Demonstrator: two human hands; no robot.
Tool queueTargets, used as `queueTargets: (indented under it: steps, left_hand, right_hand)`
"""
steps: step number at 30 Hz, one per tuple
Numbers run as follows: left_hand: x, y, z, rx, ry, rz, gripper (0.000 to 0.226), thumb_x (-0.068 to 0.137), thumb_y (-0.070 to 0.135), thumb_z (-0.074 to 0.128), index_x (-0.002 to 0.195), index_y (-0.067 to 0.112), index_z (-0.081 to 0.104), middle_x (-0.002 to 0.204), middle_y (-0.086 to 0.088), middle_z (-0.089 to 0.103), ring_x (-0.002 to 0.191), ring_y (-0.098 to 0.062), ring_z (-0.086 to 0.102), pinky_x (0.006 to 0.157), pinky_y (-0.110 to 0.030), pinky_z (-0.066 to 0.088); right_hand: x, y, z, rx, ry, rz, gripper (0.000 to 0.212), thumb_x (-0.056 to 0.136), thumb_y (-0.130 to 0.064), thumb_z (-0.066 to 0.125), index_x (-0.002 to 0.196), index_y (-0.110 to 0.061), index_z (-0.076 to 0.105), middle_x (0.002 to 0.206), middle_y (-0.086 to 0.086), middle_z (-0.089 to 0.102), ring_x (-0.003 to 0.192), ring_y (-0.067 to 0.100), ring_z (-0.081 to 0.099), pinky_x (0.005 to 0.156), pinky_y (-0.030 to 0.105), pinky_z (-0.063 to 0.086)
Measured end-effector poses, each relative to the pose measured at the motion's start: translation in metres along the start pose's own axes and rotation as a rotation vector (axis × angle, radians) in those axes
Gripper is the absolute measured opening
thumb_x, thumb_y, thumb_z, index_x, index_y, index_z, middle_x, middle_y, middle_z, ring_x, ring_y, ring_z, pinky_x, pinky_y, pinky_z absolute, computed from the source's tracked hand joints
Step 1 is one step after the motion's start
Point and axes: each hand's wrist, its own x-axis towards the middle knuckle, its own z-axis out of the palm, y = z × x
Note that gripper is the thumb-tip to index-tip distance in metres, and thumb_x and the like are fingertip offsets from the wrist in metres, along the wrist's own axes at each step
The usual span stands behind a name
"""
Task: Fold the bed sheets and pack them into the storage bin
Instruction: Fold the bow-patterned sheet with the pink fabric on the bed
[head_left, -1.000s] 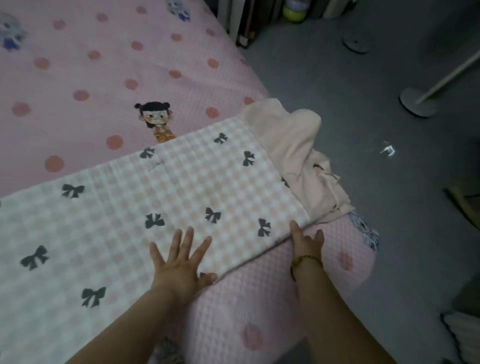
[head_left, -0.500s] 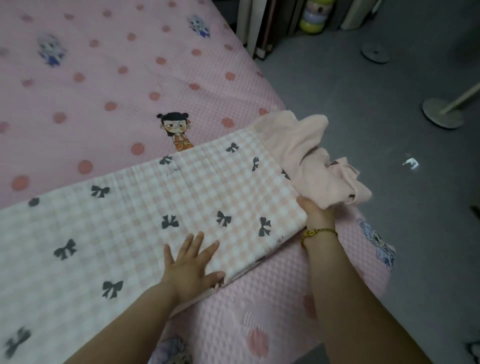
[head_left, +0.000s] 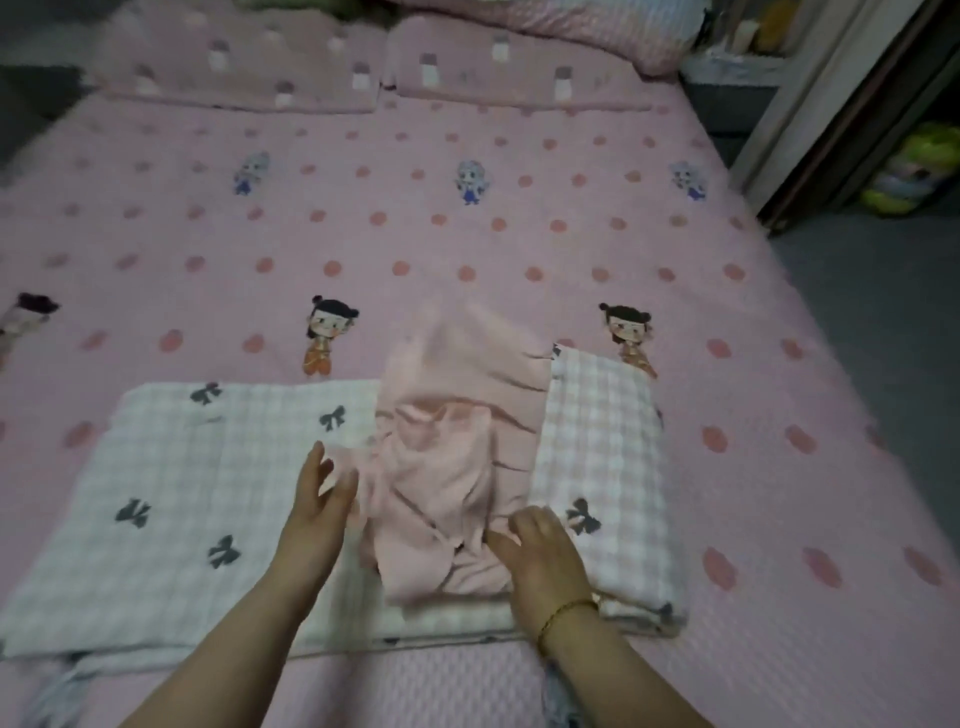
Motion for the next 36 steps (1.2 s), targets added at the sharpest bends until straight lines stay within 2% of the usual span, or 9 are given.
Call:
queueTargets:
  steps: [5,9,12,19,23,26,29,31,36]
  left_hand:
    - [0.012,-0.027,-0.004,0.052,-0.047,-0.107,0.074,0.091,0.027,0.055,0.149,0.018,0.009,0.154,-0.005,0.019,0.140,-0.021,0.023,0.110,-0.034,0.024]
    - [0.036,-0.013,0.029,0.014,-0.109,-0.150,0.095,0.081,0.037,0.069,0.149,0.015,0.007,0.154,-0.006,0.020,0.139,-0.021,0.025,0.109,-0.030,0.025]
    - [0.050,-0.002,0.055,0.011,-0.046,-0.213,0.086,0.083,0.031,0.067,0.146,0.009,0.014,0.148,-0.009,0.030,0.135,-0.025,0.034,0.106,-0.030,0.030]
    - [0.045,-0.010,0.060,0.262,-0.013,-0.106,0.026,0.092,0.016,0.050,0.103,-0.003,0.062,0.113,-0.017,0.062,0.111,-0.028,0.055,0.067,-0.019,0.028]
    - [0.031,-0.022,0.023,0.240,0.084,-0.103,0.019,0.071,0.035,0.049,0.063,0.018,0.049,0.090,-0.017,0.063,0.099,-0.034,0.056,0.062,-0.023,0.025]
    - [0.031,-0.039,0.006,0.150,0.153,-0.147,0.019,0.082,0.027,0.059,0.070,0.014,0.051,0.081,-0.008,0.061,0.100,-0.034,0.056,0.057,-0.029,0.025]
    - [0.046,-0.059,0.002,0.203,0.154,-0.174,0.013,0.083,0.021,0.063,0.078,0.019,0.051,0.101,-0.015,0.063,0.101,-0.031,0.056,0.055,-0.026,0.028]
    - [0.056,-0.070,-0.003,0.259,0.115,-0.153,0.010,0.084,0.020,0.063,0.086,0.023,0.055,0.096,-0.005,0.061,0.105,-0.029,0.055,0.063,-0.021,0.035]
    - [0.070,-0.096,-0.058,0.584,0.381,-0.059,0.070,0.076,0.055,0.054,0.129,0.008,0.053,0.138,-0.013,0.046,0.130,-0.027,0.038,0.107,-0.034,0.025]
  right_hand:
    - [-0.004,-0.003,0.016,-0.143,-0.049,-0.066,0.063,0.014,-0.010,0.079,0.076,-0.022,0.073,0.079,-0.001,0.048,0.077,0.017,0.036,0.068,0.022,0.033]
    - [-0.007,-0.003,0.015,-0.106,0.007,-0.120,0.038,0.043,-0.004,0.057,0.074,-0.020,0.072,0.084,-0.002,0.033,0.077,0.016,0.036,0.064,0.023,0.026]
    - [-0.014,-0.003,0.019,-0.060,0.058,-0.189,0.035,0.057,-0.011,0.037,0.078,-0.022,0.063,0.085,-0.003,0.036,0.078,0.015,0.037,0.064,0.021,0.027]
    - [-0.006,0.005,0.008,-0.103,0.004,-0.266,0.030,0.067,-0.047,0.043,0.079,-0.031,0.066,0.072,-0.010,0.058,0.079,0.006,0.039,0.069,0.014,0.047]
    - [0.039,-0.002,-0.022,-0.189,0.226,-0.075,0.043,0.089,-0.055,0.027,0.114,-0.027,0.048,0.118,0.003,0.052,0.111,0.019,0.040,0.104,0.038,0.019]
    - [0.077,-0.021,-0.014,-0.363,-0.095,-0.009,0.076,0.080,-0.066,0.023,0.144,-0.025,0.022,0.154,0.010,0.012,0.137,0.030,0.006,0.104,0.049,-0.012]
    - [0.097,-0.023,0.029,-0.408,-0.597,0.008,0.082,0.083,-0.071,0.027,0.144,-0.036,-0.015,0.137,0.000,-0.040,0.120,0.028,-0.045,0.077,0.056,-0.039]
    - [0.105,-0.017,0.047,-0.454,-0.738,0.058,0.082,0.084,-0.070,0.028,0.144,-0.036,-0.016,0.140,-0.003,-0.040,0.118,0.027,-0.046,0.069,0.056,-0.041]
    - [0.121,-0.020,0.064,-0.569,-0.843,0.113,0.066,0.095,-0.050,0.025,0.145,-0.033,-0.015,0.148,0.003,-0.034,0.134,0.036,-0.034,0.066,0.061,-0.039]
